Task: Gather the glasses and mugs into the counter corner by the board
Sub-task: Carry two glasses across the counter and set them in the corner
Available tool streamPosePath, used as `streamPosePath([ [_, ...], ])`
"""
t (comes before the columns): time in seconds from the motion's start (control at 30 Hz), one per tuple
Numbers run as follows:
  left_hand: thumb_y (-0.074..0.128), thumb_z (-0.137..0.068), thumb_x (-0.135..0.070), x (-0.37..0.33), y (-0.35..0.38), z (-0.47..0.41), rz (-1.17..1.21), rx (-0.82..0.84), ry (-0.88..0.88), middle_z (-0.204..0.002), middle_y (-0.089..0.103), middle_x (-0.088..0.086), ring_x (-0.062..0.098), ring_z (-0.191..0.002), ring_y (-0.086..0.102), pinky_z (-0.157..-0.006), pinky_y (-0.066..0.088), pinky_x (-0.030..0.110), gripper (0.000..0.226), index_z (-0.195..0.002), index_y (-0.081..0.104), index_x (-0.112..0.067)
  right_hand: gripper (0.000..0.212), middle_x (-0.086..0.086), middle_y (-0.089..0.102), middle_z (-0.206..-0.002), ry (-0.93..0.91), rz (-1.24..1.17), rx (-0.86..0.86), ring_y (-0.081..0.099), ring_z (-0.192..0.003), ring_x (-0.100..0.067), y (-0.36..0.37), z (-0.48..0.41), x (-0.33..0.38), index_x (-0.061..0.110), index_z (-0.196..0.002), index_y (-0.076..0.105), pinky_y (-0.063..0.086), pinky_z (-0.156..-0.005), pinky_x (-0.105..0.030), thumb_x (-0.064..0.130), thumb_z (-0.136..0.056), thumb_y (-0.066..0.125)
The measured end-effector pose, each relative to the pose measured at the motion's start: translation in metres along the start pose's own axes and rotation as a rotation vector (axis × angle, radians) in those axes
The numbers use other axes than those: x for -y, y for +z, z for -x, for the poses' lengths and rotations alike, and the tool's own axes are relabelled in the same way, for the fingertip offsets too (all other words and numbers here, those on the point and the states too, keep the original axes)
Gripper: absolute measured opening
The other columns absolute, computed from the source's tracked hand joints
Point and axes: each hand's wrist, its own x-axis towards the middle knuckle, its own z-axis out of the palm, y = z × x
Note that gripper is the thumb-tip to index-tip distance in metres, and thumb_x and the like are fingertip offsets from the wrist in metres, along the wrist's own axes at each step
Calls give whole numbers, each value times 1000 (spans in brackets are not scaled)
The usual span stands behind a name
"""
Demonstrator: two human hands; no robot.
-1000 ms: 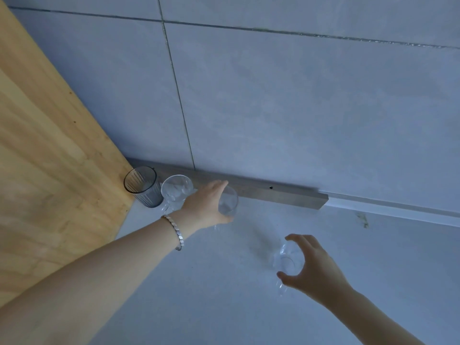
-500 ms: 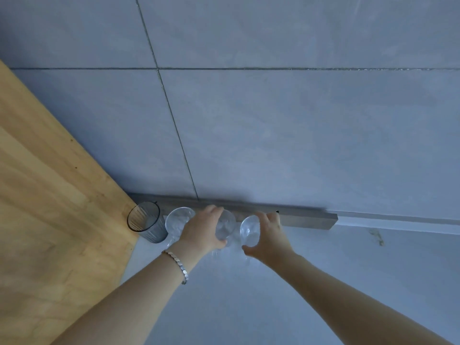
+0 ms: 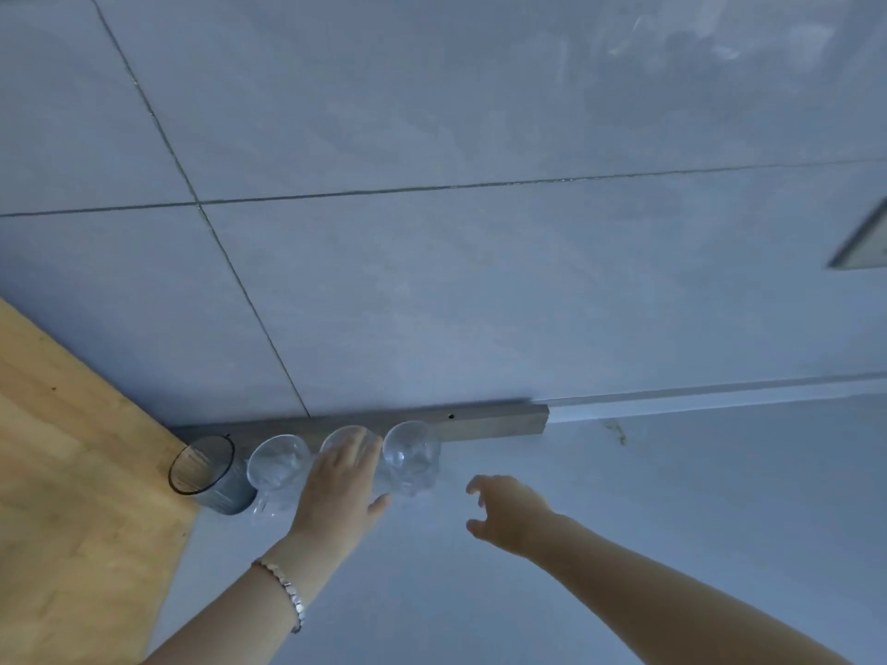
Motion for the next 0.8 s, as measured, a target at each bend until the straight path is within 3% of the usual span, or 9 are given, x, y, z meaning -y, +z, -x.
streamPosePath([
  [0.07,84,-53,-27,-33,-6,12,6,34,66,-95,72,10,32,-73,72,-59,60,35,58,-104,62,-10,40,-4,54,-133,10,40,85,47,-126,-21,-2,30,-29,20,-130,50,38,-104,-32,29,-91,54],
  [0.2,49,-91,-30,-128,-9,23,107,241,166,-134,53,2,23,-120,56,-99,44,31,44,-134,43,-18,32,-3,55,-134,62,133,153,43,-130,-19,-14,91,-102,20,-124,58,37,-105,-35,25,-93,51],
  [0.3,47,-92,-33,-213,-9,23,203,381,235,-129,56,-2,17,-118,56,-96,43,24,35,-125,49,-21,34,-4,52,-136,161,61,122,43,-131,-20,-28,151,-166,19,-126,57,35,-106,-35,26,-93,51],
  [0.4,51,-89,-32,-311,-8,23,255,462,288,-117,62,-2,17,-112,59,-92,45,23,12,-101,51,-28,34,-6,53,-134,332,-13,77,44,-129,-21,-47,224,-245,19,-126,55,36,-106,-35,28,-93,51],
  [0.47,53,-88,-31,-482,-2,44,261,481,418,-113,64,-1,18,-110,61,-91,45,23,8,-93,47,-31,34,-7,55,-132,485,-71,-35,46,-127,-23,-50,346,-374,20,-125,55,39,-104,-36,29,-92,51],
  [0.5,53,-88,-31,-482,-9,46,271,489,411,-114,65,0,18,-110,61,-90,46,23,7,-93,49,-31,34,-7,55,-132,503,-92,-60,47,-126,-23,-52,346,-384,21,-125,55,39,-104,-37,30,-92,51],
  [0.57,53,-88,-30,-557,-8,61,271,505,471,-114,64,1,19,-109,61,-91,46,23,13,-100,56,-26,35,-7,54,-132,597,-124,-87,48,-124,-24,-54,401,-447,21,-125,54,40,-102,-37,31,-92,50],
  [0.7,52,-87,-29,-576,-3,55,246,493,461,-113,65,0,19,-109,61,-92,46,24,4,-90,49,-29,35,-6,52,-132,647,-140,-90,53,-117,-25,-62,428,-463,20,-127,52,44,-93,-33,31,-94,48],
  [0.8,51,-87,-30,-676,5,79,227,481,517,-118,65,0,20,-110,61,-93,46,25,10,-95,56,-27,35,-5,51,-133,703,-119,-126,55,-115,-25,-66,510,-535,21,-128,51,45,-88,-32,31,-95,46],
])
